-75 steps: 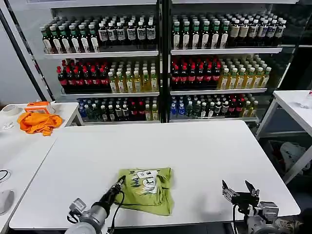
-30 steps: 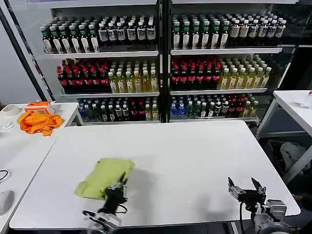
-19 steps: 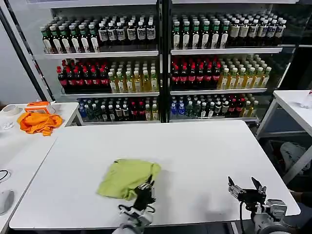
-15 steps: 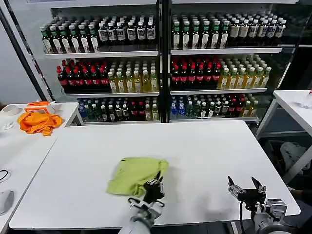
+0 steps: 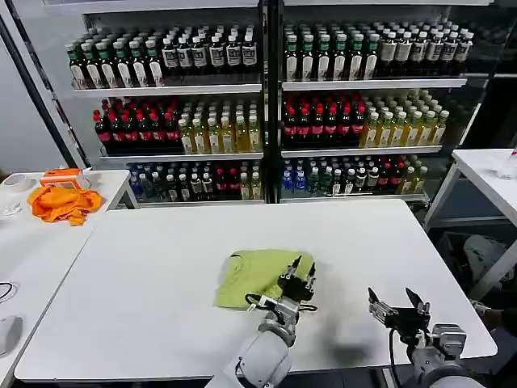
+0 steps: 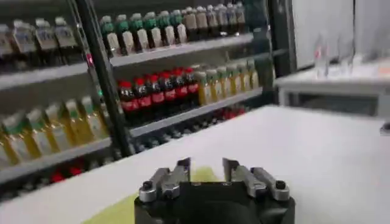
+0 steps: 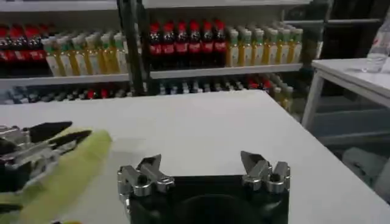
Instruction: Fold and organize the clothes.
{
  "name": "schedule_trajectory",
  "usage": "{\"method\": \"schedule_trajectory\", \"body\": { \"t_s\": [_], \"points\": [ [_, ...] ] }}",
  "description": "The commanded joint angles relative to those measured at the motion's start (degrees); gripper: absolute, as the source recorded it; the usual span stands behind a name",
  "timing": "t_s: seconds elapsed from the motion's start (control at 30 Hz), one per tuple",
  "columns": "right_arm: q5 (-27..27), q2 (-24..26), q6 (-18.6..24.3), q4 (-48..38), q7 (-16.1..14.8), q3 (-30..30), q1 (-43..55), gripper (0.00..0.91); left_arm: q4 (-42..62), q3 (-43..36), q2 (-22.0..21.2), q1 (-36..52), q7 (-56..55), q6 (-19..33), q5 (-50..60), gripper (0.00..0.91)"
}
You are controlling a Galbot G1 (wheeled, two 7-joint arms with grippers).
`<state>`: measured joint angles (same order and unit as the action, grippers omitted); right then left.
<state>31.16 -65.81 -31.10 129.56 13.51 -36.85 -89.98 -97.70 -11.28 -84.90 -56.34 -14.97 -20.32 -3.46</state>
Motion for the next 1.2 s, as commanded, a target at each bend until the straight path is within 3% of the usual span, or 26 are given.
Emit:
{"method": "schedule_trajectory", "body": {
  "t_s": [0.03,0.33,0.6,0.63,0.67,0.7,1.2],
  "points": [
    [9.76,1.69,0.5,-5.62,0.78,10.24,11.25,0.907,-13.62,11.86,6.04,-7.42,-1.43,4.9,-24.24,0.907],
    [21.06,-2.19,0.58,-19.33,4.8,22.6,25.83,0.907,-19.9,28.82,12.04,-16.05,-4.56,5.13,-28.8,0.907],
    [22.0,-5.8,0.95,-31.68,8.47,25.93,36.12,0.907,-21.42,32.68,12.43,-20.15,-4.57,5.61,-28.02,0.907],
    [21.89,-6.0,1.31,-32.88,8.61,26.23,36.94,0.856,-21.71,32.87,12.36,-20.54,-4.56,5.62,-27.93,0.907],
    [21.87,-6.05,1.47,-33.18,8.64,26.29,37.24,0.312,-21.83,32.9,12.3,-20.76,-4.56,5.65,-27.71,0.907],
    [21.93,-6.56,1.7,-34.32,9.14,26.74,38.44,0.0,-21.94,32.98,12.28,-21.0,-4.55,5.73,-27.6,0.907],
    [18.63,-7.36,1.24,-40.23,9.62,29.74,43.95,0.0,-21.41,33.57,12.34,-21.6,-4.56,6.04,-27.9,0.907]
  ]
}}
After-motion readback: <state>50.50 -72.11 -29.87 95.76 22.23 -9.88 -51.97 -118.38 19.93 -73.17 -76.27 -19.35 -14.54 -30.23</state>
